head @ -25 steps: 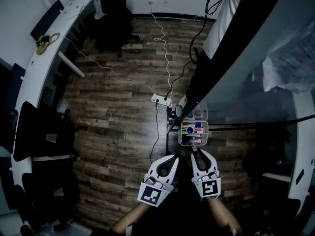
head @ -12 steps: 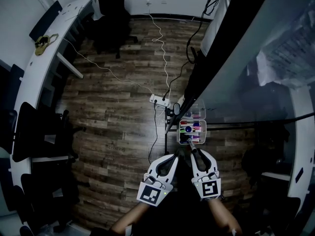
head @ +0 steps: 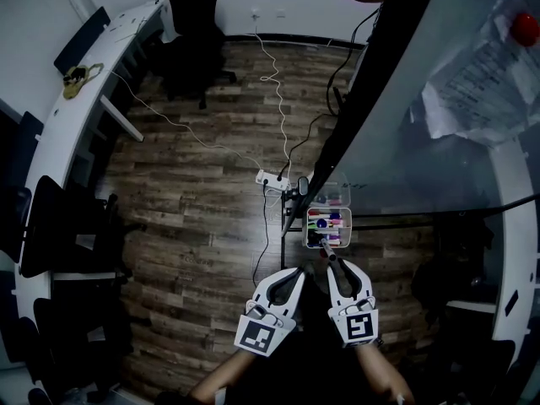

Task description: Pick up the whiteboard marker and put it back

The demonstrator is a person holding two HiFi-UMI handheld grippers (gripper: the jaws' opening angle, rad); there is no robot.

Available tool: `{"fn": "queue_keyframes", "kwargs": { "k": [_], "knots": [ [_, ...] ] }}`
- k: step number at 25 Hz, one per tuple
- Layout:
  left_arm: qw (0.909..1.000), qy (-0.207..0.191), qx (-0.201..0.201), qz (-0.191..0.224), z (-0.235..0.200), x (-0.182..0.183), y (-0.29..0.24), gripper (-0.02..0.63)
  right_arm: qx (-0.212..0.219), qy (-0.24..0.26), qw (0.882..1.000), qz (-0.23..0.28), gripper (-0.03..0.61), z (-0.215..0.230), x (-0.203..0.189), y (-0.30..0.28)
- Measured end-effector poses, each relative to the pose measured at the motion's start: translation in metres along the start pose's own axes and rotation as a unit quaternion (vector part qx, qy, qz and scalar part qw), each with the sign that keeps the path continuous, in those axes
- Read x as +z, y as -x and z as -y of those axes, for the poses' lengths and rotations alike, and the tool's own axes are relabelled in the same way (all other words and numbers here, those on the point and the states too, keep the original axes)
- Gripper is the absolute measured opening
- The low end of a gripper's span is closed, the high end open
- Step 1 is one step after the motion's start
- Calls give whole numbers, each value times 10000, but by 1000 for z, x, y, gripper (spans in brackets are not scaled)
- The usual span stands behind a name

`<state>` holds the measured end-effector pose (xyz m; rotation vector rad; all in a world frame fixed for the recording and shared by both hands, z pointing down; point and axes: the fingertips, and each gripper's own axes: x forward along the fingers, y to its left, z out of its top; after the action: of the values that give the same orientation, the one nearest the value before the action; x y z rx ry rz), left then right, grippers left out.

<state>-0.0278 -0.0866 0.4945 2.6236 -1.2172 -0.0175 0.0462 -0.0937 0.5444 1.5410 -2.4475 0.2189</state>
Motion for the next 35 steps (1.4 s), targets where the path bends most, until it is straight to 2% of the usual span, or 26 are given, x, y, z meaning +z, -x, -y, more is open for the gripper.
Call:
{"fn": "queue_keyframes", "kwargs": {
  "k": [5,7,11,17,22,26,30,35],
  "knots": [
    [9999,-101,-49,130,4,8,7,8,-93,-147,9998,-43,80,-3,3,8],
    [9998,-107,-72,153,5,10,12,8,-134,-249,9995,113,77,-5,5,12],
    [9996,-180,-136,190,10,11,28,8,-271,-343,9990,123,37,-13,6,23],
    [9993,-182,-234,217,19,11,57,8,-401,-435,9981,143,18,-34,8,46],
    [9989,-167,-359,237,29,7,79,8,-496,-428,9976,222,17,-51,15,67],
    [9987,-149,-412,260,36,8,90,8,-656,-354,9972,98,17,-55,16,82],
    [9984,-176,-401,362,41,11,94,8,-528,-484,9968,356,17,-62,21,91],
    [9985,-221,-379,316,48,9,93,8,-601,-335,9970,347,17,-53,27,102]
  ]
}}
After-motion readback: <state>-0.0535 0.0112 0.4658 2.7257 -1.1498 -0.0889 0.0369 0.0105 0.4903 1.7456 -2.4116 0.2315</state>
